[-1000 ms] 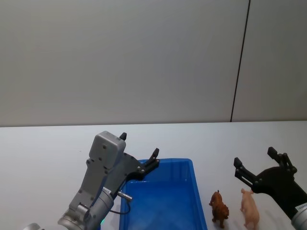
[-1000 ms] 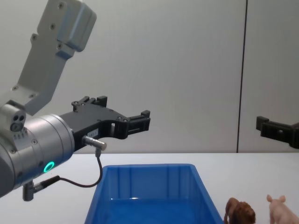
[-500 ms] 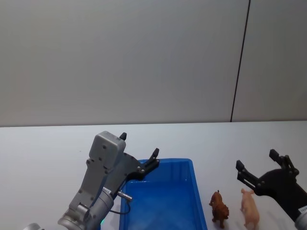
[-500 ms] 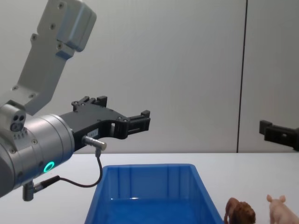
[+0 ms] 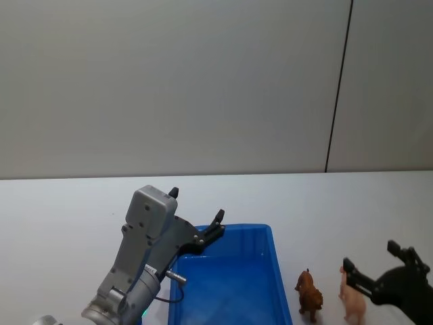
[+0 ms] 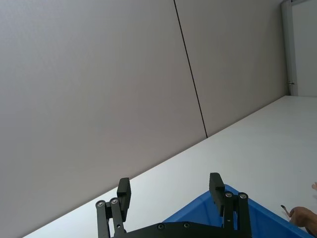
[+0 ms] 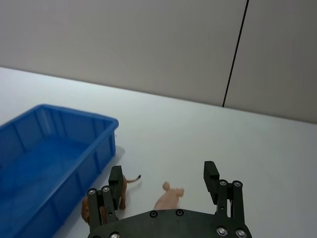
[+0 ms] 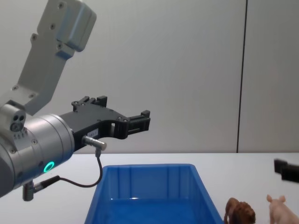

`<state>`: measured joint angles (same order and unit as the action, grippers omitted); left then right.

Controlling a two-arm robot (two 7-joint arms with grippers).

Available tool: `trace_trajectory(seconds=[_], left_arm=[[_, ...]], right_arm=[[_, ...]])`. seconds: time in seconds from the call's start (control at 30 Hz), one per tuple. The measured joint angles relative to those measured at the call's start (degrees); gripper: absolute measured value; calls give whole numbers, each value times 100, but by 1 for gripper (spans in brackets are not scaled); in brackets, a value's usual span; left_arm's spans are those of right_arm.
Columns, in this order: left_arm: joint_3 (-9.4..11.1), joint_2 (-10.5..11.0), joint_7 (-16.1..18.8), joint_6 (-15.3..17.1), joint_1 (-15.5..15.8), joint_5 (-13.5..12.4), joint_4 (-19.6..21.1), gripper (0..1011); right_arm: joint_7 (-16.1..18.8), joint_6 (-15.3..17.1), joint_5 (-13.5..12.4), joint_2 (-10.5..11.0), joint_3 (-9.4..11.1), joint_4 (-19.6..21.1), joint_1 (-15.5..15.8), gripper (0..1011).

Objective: Pick up the two dolls from the table and place them into the box.

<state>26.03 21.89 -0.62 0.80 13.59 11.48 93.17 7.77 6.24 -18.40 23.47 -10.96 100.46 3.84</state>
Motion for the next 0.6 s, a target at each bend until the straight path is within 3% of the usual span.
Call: trace_trajectory(seconds=[0.6], left_arm=[[0, 0, 0, 0, 0, 0, 0, 1002]], right_arm=[[82, 480, 94, 7, -54, -328, 112, 1001]])
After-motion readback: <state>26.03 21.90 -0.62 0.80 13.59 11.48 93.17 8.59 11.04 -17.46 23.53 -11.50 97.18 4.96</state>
